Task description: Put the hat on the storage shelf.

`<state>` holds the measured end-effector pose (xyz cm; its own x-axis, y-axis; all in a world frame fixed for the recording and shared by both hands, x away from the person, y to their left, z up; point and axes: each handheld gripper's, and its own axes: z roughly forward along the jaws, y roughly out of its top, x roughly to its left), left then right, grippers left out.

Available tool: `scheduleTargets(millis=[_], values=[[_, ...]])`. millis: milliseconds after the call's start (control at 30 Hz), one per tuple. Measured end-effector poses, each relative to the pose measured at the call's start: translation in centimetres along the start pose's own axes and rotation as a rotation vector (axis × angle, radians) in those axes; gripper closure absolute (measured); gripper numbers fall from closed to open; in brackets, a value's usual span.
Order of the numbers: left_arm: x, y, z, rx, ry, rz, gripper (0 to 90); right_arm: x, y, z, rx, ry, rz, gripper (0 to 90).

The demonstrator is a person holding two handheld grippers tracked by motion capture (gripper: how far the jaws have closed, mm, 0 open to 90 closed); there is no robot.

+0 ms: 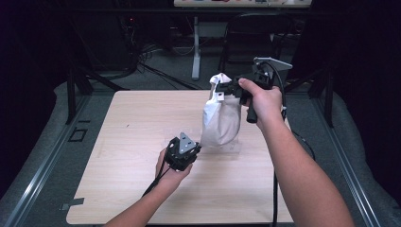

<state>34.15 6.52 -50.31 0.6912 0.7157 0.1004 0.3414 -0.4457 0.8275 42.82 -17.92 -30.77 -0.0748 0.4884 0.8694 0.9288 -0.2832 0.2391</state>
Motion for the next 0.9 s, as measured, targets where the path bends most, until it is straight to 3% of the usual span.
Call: scheduleTargets(millis=[533, 900], values=[[1.0, -0.9, 0.6, 0.01, -0.079, -0.049, 84.2, -0.6, 0.1, 1.5, 0.015, -0.03, 0.001, 81.7], [2.0, -1.4, 0.5, 0.014, -0.103, -0.076, 85.3, -1.1, 0.1, 2.9, 0.032, -0.025, 0.01, 81.6]])
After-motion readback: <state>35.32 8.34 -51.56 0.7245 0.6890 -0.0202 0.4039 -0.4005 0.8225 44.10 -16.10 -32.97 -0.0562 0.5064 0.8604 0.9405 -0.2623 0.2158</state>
